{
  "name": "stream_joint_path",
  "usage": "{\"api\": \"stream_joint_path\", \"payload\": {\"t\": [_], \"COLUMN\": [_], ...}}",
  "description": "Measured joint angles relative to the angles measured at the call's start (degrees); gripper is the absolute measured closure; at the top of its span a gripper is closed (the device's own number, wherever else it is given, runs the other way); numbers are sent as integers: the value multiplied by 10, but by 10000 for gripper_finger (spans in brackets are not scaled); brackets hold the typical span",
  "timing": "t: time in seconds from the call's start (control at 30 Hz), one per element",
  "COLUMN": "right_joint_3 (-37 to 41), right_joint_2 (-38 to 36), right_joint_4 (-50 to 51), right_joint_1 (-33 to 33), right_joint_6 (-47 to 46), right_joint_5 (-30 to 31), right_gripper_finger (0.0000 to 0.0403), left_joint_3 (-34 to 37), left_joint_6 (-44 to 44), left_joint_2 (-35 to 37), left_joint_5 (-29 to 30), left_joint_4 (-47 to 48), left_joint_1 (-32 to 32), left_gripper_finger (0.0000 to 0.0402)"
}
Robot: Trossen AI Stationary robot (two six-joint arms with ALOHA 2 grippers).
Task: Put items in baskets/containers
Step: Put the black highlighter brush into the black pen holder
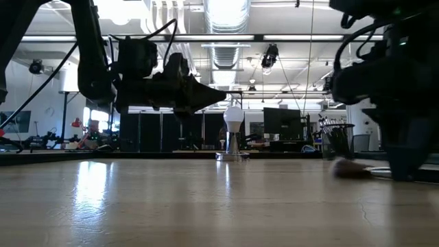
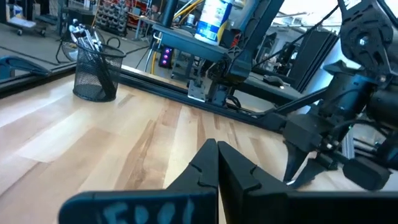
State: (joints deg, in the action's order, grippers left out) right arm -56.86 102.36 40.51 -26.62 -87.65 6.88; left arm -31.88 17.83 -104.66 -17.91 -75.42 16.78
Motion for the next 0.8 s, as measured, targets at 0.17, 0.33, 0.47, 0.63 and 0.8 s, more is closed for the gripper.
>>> {"api": "stream_joint_path", "payload": {"t": [0.17, 0.33, 0.47, 0.63, 0.8], "right_joint_3": [2, 1, 1, 2, 37], "right_joint_2": [-23, -74, -105, -136, -181], "right_joint_4": [-19, -19, -29, -49, -114], "right_joint_1": [13, 18, 34, 50, 80], "right_joint_6": [42, 74, 120, 191, 295], "right_joint_5": [95, 192, 286, 384, 439], "right_gripper_finger": [355, 358, 356, 356, 356], "left_joint_3": [3, 11, 16, 17, 17], "left_joint_6": [37, 78, 104, 113, 112], "left_joint_2": [0, 0, 0, 0, 0], "left_joint_5": [-15, -32, -37, -43, -45], "left_joint_4": [-7, -46, -77, -87, -91], "left_joint_1": [15, 21, 21, 21, 21], "left_gripper_finger": [402, 401, 401, 401, 401]}}
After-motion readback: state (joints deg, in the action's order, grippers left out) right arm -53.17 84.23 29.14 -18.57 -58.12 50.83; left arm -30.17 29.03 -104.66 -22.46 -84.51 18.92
